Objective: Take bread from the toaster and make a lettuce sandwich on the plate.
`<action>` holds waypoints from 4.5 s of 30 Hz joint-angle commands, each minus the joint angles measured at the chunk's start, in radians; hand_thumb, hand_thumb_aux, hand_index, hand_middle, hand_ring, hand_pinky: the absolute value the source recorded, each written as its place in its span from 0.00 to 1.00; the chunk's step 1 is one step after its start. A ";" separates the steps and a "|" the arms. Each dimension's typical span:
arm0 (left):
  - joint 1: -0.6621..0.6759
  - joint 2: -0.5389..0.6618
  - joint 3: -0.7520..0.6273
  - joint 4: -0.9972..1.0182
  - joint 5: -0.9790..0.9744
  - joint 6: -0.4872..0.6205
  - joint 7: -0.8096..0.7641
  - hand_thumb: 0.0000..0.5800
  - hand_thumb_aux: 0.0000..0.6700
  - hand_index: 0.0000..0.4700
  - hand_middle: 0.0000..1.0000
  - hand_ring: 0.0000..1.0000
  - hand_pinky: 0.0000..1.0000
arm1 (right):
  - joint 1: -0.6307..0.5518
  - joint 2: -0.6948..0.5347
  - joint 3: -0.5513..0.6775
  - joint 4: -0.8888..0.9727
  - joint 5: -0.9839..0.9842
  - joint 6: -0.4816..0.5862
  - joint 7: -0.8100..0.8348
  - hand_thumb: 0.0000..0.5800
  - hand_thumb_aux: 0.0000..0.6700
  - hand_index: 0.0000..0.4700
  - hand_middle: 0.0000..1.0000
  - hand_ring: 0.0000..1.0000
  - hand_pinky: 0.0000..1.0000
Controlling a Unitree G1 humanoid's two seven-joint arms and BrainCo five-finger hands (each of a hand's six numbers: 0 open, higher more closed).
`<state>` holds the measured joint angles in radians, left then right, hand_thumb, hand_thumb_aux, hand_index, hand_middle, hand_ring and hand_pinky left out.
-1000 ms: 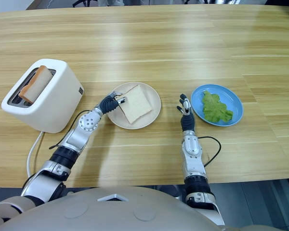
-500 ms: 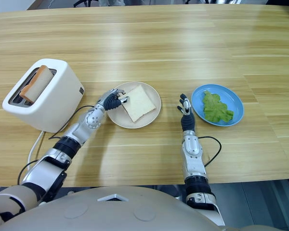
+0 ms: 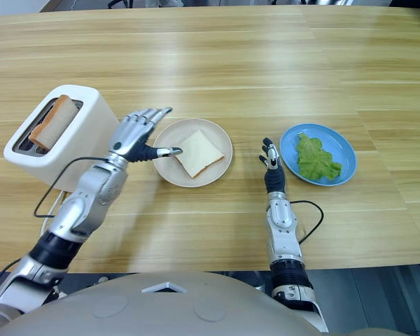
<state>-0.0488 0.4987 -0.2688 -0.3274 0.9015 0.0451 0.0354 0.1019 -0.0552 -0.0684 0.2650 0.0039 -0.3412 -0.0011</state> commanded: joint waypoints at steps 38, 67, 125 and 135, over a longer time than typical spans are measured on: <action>0.141 -0.290 0.130 0.293 -0.601 -0.161 -0.062 0.00 0.00 0.00 0.00 0.00 0.00 | -0.495 -0.807 0.462 0.725 -0.980 0.073 -0.369 0.00 0.00 0.00 0.00 0.00 0.00; 0.137 -0.283 0.132 0.323 -0.585 -0.174 -0.059 0.00 0.00 0.00 0.00 0.00 0.00 | -0.469 -0.843 0.492 0.675 -0.889 0.077 -0.457 1.00 1.00 0.98 1.00 1.00 1.00; 0.126 -0.296 0.155 0.362 -0.616 -0.207 -0.032 0.00 0.00 0.00 0.00 0.00 0.00 | -0.698 -0.162 0.685 0.496 -0.847 0.159 -0.199 0.76 0.51 0.50 0.00 0.00 0.00; 0.120 -0.292 0.161 0.376 -0.619 -0.213 -0.027 0.00 0.00 0.00 0.00 0.00 0.00 | -0.624 -0.257 0.651 0.219 -0.847 0.214 -0.093 0.55 0.33 0.32 0.00 0.00 0.00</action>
<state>0.0698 0.2046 -0.1083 0.0339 0.2757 -0.1723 0.0075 -0.5361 -0.3053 0.5889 0.5284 -0.8400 -0.1423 -0.1261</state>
